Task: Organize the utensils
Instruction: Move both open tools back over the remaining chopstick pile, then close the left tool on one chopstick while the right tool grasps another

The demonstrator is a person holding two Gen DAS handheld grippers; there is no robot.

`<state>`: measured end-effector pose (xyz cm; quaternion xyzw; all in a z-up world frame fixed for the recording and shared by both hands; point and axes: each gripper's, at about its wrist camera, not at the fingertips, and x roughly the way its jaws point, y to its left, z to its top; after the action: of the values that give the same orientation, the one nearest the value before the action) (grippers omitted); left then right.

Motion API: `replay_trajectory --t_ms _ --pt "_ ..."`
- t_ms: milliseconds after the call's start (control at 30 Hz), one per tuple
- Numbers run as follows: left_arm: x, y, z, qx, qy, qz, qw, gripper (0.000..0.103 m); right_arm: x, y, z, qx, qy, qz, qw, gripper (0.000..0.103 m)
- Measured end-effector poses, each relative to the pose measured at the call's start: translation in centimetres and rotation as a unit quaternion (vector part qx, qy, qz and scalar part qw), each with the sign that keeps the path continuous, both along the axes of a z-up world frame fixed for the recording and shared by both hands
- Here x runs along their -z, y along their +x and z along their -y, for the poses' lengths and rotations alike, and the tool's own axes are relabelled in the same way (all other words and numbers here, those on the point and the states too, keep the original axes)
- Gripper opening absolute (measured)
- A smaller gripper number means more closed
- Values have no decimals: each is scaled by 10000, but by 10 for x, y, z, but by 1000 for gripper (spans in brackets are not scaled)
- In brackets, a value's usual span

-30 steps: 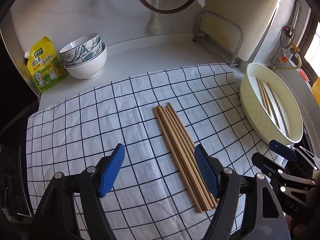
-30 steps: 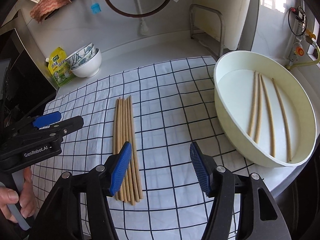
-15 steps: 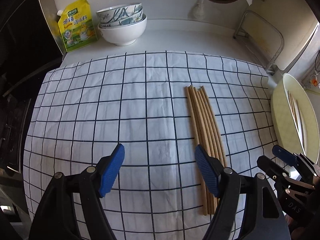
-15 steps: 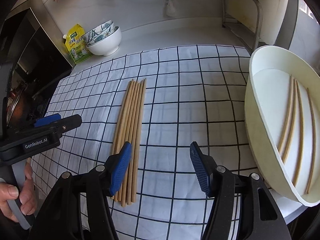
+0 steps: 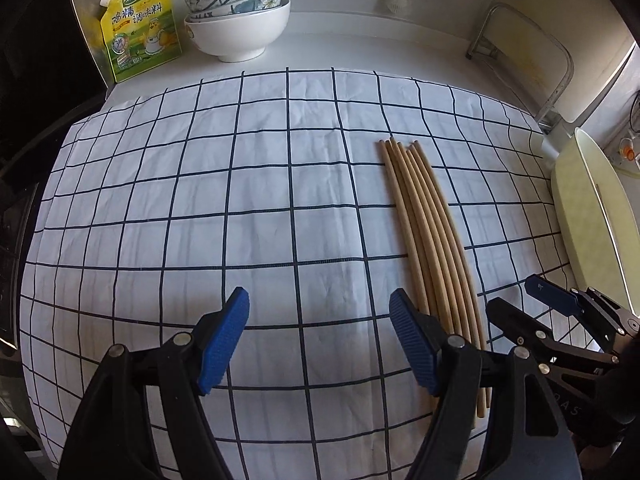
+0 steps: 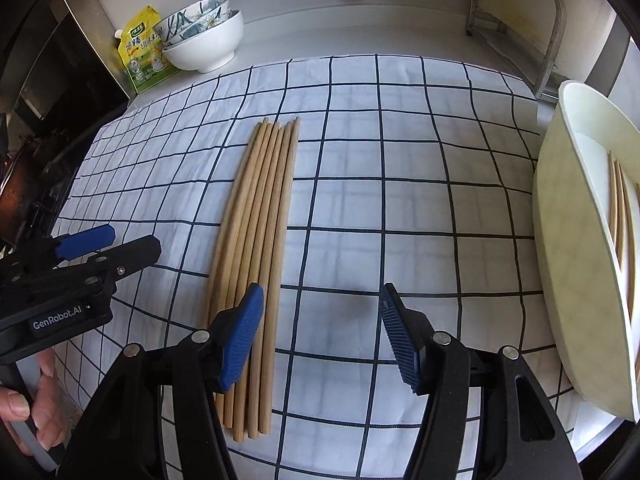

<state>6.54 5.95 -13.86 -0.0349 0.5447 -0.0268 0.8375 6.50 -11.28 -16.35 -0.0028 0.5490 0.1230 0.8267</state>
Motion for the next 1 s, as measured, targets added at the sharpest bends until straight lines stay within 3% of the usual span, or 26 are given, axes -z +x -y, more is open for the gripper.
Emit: replay_trajectory --t_ms 433,1000 --pt "10 -7 -1 -79 -93 -92 9999 71 7 -1 -8 -105 -372 110 9992 58" --pt "11 -7 24 157 -170 -118 9997 71 6 4 11 44 -433 185 9989 58"
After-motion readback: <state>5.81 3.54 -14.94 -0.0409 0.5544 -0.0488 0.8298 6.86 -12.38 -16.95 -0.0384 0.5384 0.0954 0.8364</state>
